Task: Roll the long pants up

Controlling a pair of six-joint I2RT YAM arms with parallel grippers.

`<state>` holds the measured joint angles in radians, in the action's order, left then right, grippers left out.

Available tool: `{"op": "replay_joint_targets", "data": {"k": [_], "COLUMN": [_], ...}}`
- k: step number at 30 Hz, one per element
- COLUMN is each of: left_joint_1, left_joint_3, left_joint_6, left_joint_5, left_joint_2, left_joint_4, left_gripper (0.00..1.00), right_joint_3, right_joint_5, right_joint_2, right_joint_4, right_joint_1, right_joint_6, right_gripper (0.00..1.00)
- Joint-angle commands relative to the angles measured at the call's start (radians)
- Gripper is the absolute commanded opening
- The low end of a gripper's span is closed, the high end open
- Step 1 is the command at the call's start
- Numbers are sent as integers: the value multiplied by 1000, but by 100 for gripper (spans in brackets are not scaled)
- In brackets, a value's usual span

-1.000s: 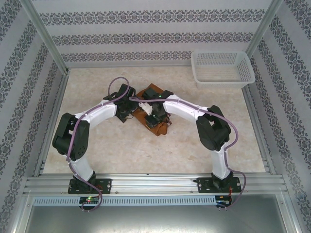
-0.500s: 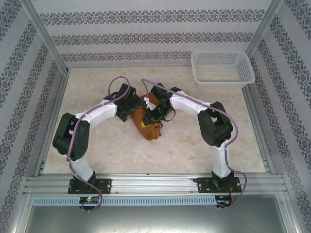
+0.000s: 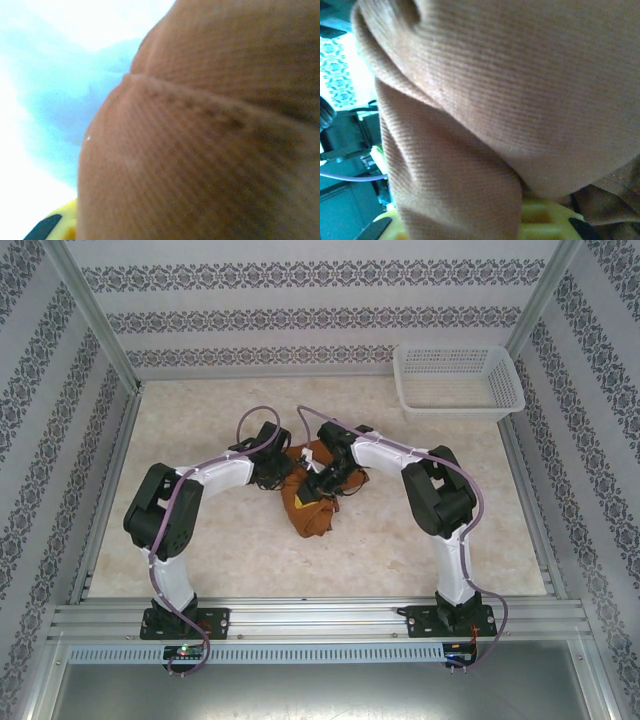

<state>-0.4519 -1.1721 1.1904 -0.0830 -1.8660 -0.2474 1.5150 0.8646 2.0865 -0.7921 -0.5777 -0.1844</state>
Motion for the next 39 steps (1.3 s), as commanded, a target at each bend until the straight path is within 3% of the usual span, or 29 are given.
{"op": "replay_joint_targets", "data": {"k": [1, 3, 4, 10, 16, 21, 26, 30, 39], "left_joint_1": [-31, -32, -31, -33, -36, -37, -36, -37, -30], "left_joint_3": [9, 4, 0, -23, -24, -17, -9, -5, -76], "left_joint_6": [-12, -5, -1, 15, 48, 49, 58, 67, 28], "left_joint_5": [-53, -55, -57, -72, -98, -99, -119, -116, -125], "left_joint_2": [-102, -104, -105, -109, -120, -109, -95, -84, -131], "left_joint_4": [6, -8, -22, -55, -54, -62, -43, -37, -53], "left_gripper": [0, 0, 0, 0, 0, 0, 0, 0, 0], "right_joint_3": [-55, -58, -56, 135, 416, 559, 468, 437, 309], "right_joint_5": [-272, -457, -562, -1075, -1372, -1491, -1472, -1343, -1348], "right_joint_2": [-58, -118, -154, -223, -27, 189, 237, 219, 34], "right_joint_4": [-166, -189, -205, -413, -575, -663, -514, -438, -397], "right_joint_1": [-43, -77, -102, -323, -529, -586, -568, -557, -613], "right_joint_6": [43, 29, 16, -103, -226, -261, -259, -292, -340], "right_gripper": [63, 88, 92, 98, 98, 98, 98, 98, 98]}}
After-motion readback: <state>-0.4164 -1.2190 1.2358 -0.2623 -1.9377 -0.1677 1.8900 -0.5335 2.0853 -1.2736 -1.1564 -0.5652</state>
